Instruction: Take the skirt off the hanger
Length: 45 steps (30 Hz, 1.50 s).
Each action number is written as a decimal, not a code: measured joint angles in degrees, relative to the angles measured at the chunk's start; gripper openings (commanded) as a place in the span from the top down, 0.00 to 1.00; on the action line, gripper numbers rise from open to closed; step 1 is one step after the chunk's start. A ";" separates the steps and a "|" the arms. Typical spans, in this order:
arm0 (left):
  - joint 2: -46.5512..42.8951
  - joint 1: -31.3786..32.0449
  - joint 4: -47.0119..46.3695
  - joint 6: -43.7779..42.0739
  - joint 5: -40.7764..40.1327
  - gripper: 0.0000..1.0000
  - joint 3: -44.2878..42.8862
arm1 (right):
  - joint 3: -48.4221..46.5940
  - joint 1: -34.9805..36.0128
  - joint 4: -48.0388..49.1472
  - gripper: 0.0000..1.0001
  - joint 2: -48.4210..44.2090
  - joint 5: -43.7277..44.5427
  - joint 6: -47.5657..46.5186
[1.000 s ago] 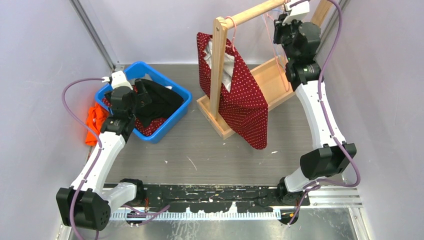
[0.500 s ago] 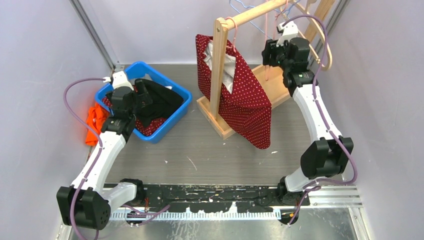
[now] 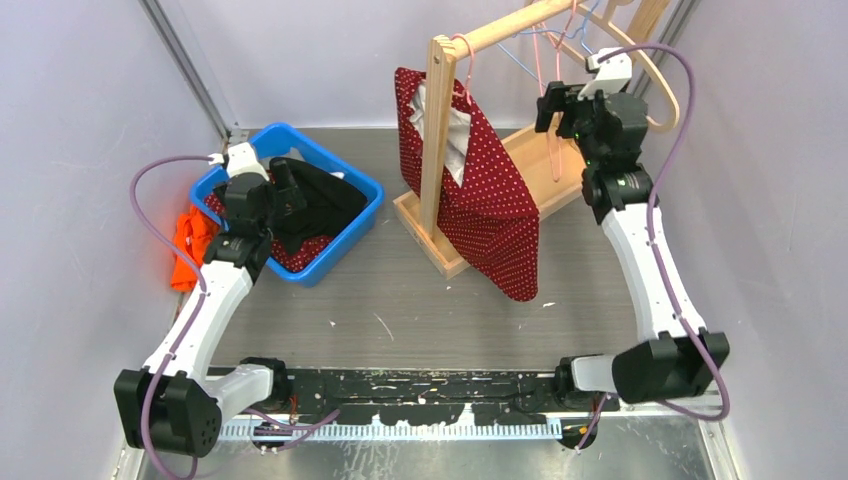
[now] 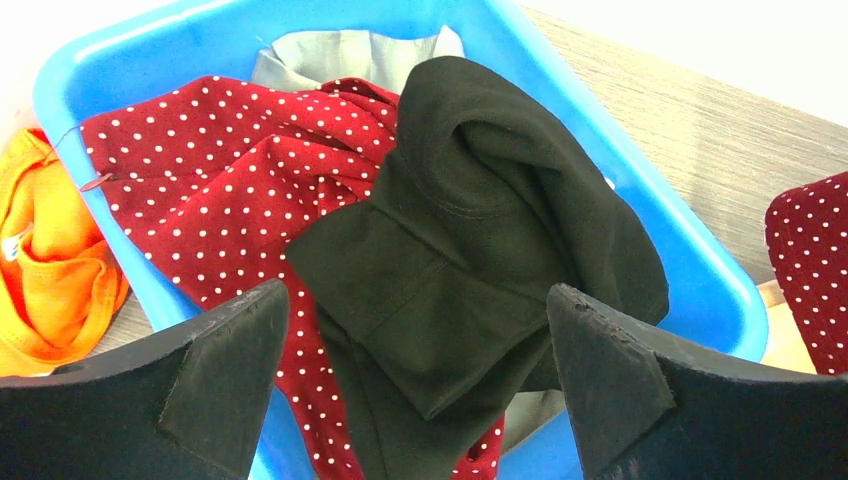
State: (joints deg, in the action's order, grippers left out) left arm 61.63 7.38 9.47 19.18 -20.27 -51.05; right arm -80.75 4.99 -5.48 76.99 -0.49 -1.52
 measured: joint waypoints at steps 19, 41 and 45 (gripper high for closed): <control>0.31 0.00 -0.02 0.24 0.68 0.01 0.42 | 2.47 0.02 4.24 0.02 -19.56 -12.31 8.00; 0.81 0.00 0.00 0.37 1.31 0.01 0.42 | -6.75 12.83 -0.24 0.10 -10.14 -26.86 12.17; 0.70 0.00 0.02 0.33 1.22 0.01 0.42 | -10.29 13.42 -0.76 0.15 -7.15 -26.53 10.88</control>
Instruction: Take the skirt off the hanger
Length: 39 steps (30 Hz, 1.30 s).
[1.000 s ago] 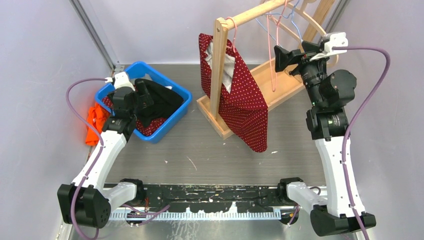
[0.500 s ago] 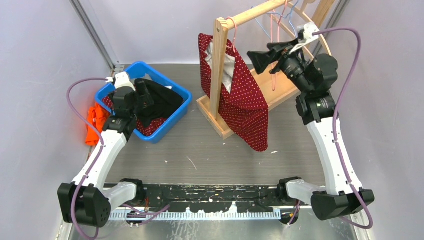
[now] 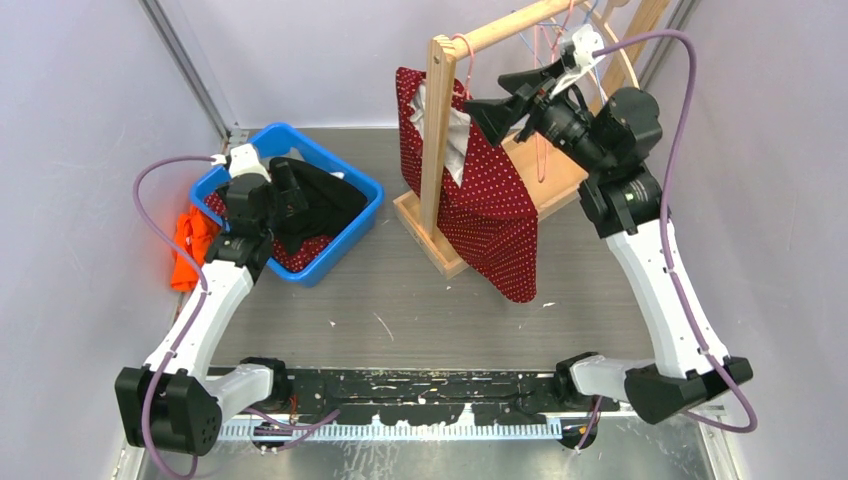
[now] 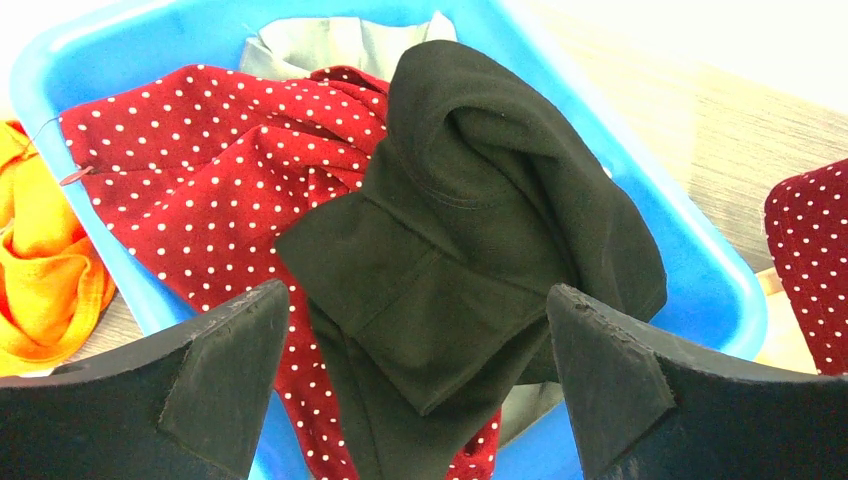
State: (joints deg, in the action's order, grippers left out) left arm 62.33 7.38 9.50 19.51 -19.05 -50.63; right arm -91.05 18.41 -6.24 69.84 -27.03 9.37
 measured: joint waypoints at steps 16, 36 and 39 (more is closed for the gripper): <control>-2.80 0.00 0.15 -0.39 -1.09 0.01 0.00 | -6.97 0.26 -4.98 0.21 11.82 2.32 -1.73; -3.76 0.00 0.22 -0.42 -1.86 0.01 0.63 | -10.99 0.98 -4.57 0.33 12.94 0.31 -0.22; -3.76 0.00 0.22 -0.42 -1.97 0.01 0.68 | -11.23 1.31 -4.63 0.33 13.35 0.07 -0.15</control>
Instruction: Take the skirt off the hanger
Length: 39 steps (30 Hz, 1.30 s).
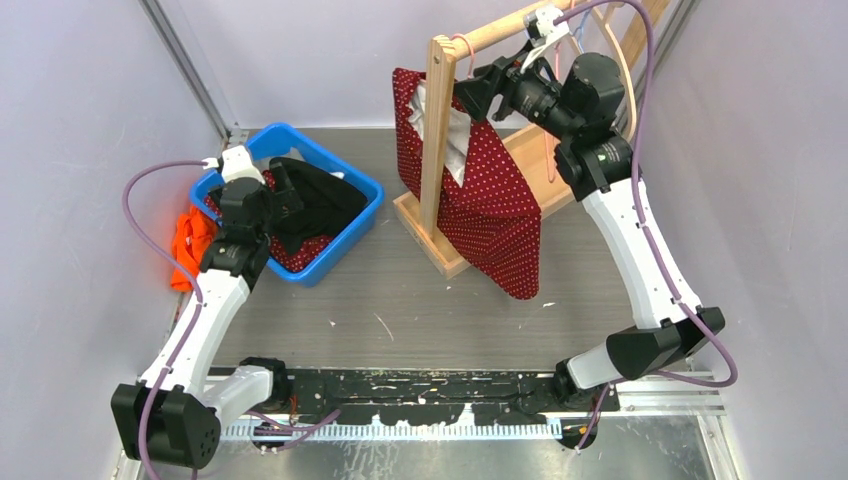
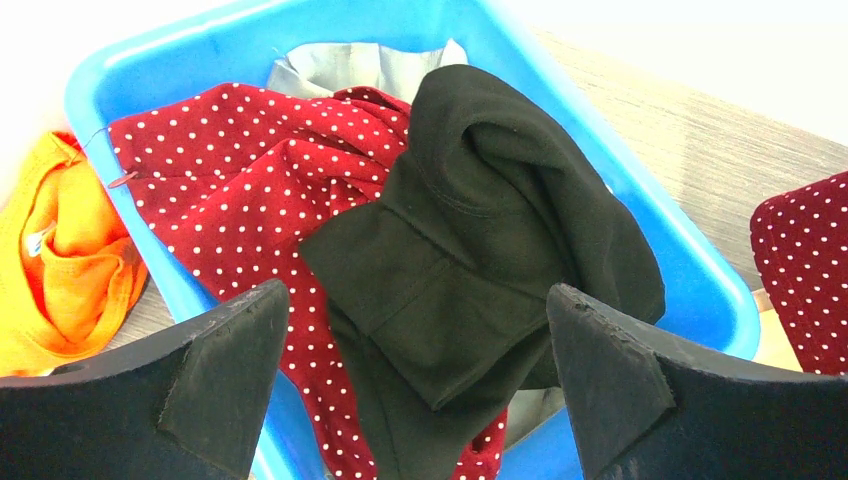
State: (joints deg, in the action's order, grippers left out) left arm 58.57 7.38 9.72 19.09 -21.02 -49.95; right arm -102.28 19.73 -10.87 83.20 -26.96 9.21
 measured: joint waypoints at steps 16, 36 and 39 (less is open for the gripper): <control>-0.11 0.00 0.00 -0.04 -0.02 0.01 0.17 | -0.17 0.55 -0.35 0.93 0.85 -0.59 0.13; -0.79 0.00 0.00 -0.02 -0.20 0.00 0.26 | -4.35 0.57 -6.78 0.99 0.35 2.32 -4.94; -0.79 0.00 0.00 0.00 -0.22 0.01 0.26 | -4.39 0.57 -8.07 0.99 -1.01 3.37 -6.32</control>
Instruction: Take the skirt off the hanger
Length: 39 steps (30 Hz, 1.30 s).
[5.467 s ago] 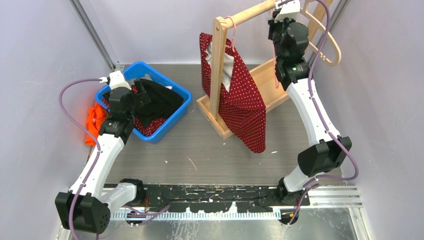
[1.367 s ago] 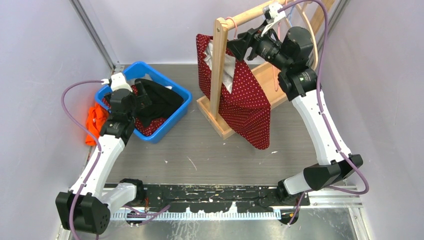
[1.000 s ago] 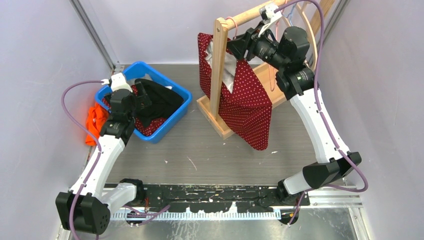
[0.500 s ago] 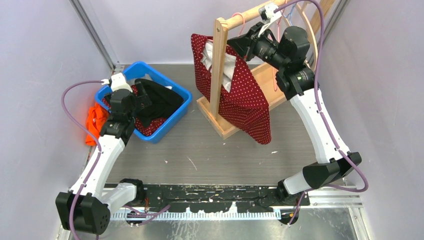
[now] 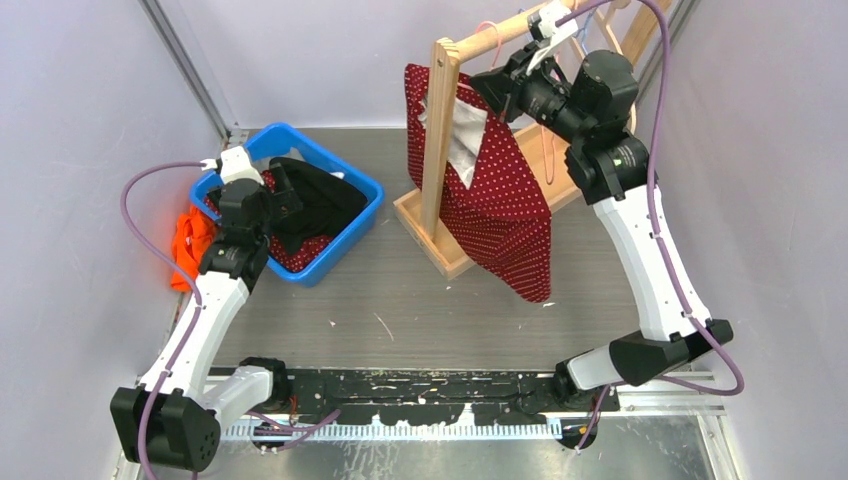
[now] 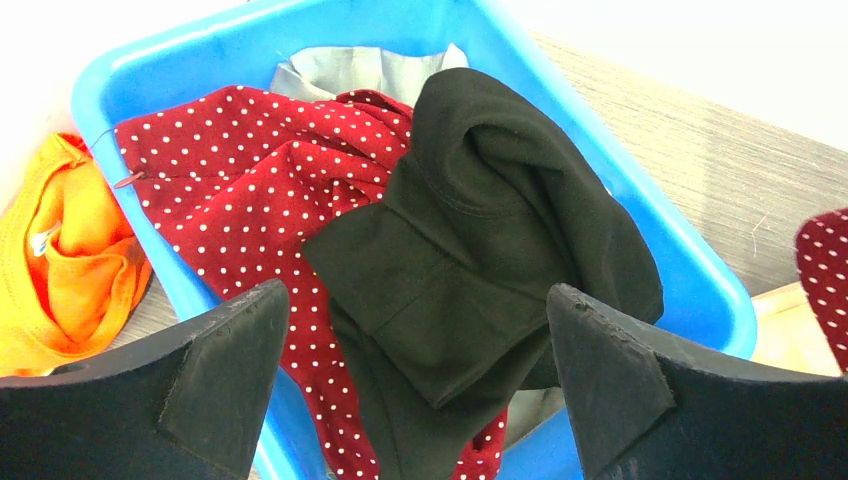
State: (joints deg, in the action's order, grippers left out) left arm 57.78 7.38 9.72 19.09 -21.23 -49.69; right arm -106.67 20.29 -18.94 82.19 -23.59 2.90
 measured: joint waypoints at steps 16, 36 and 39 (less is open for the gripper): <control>-0.02 0.00 -0.02 0.00 0.02 0.01 0.00 | -2.01 0.00 -2.56 0.99 -2.86 2.29 -3.48; 1.33 0.00 -0.02 0.04 2.62 0.01 0.00 | 10.71 0.00 -7.06 0.99 -11.78 5.79 -8.46; 1.33 0.11 -0.02 0.11 5.35 0.01 0.00 | 10.78 0.00 -8.61 0.99 -11.82 6.54 -8.85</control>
State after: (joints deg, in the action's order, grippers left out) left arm 59.11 7.49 9.69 19.20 -15.88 -49.69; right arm -95.90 20.29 -27.55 70.37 -17.06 -5.96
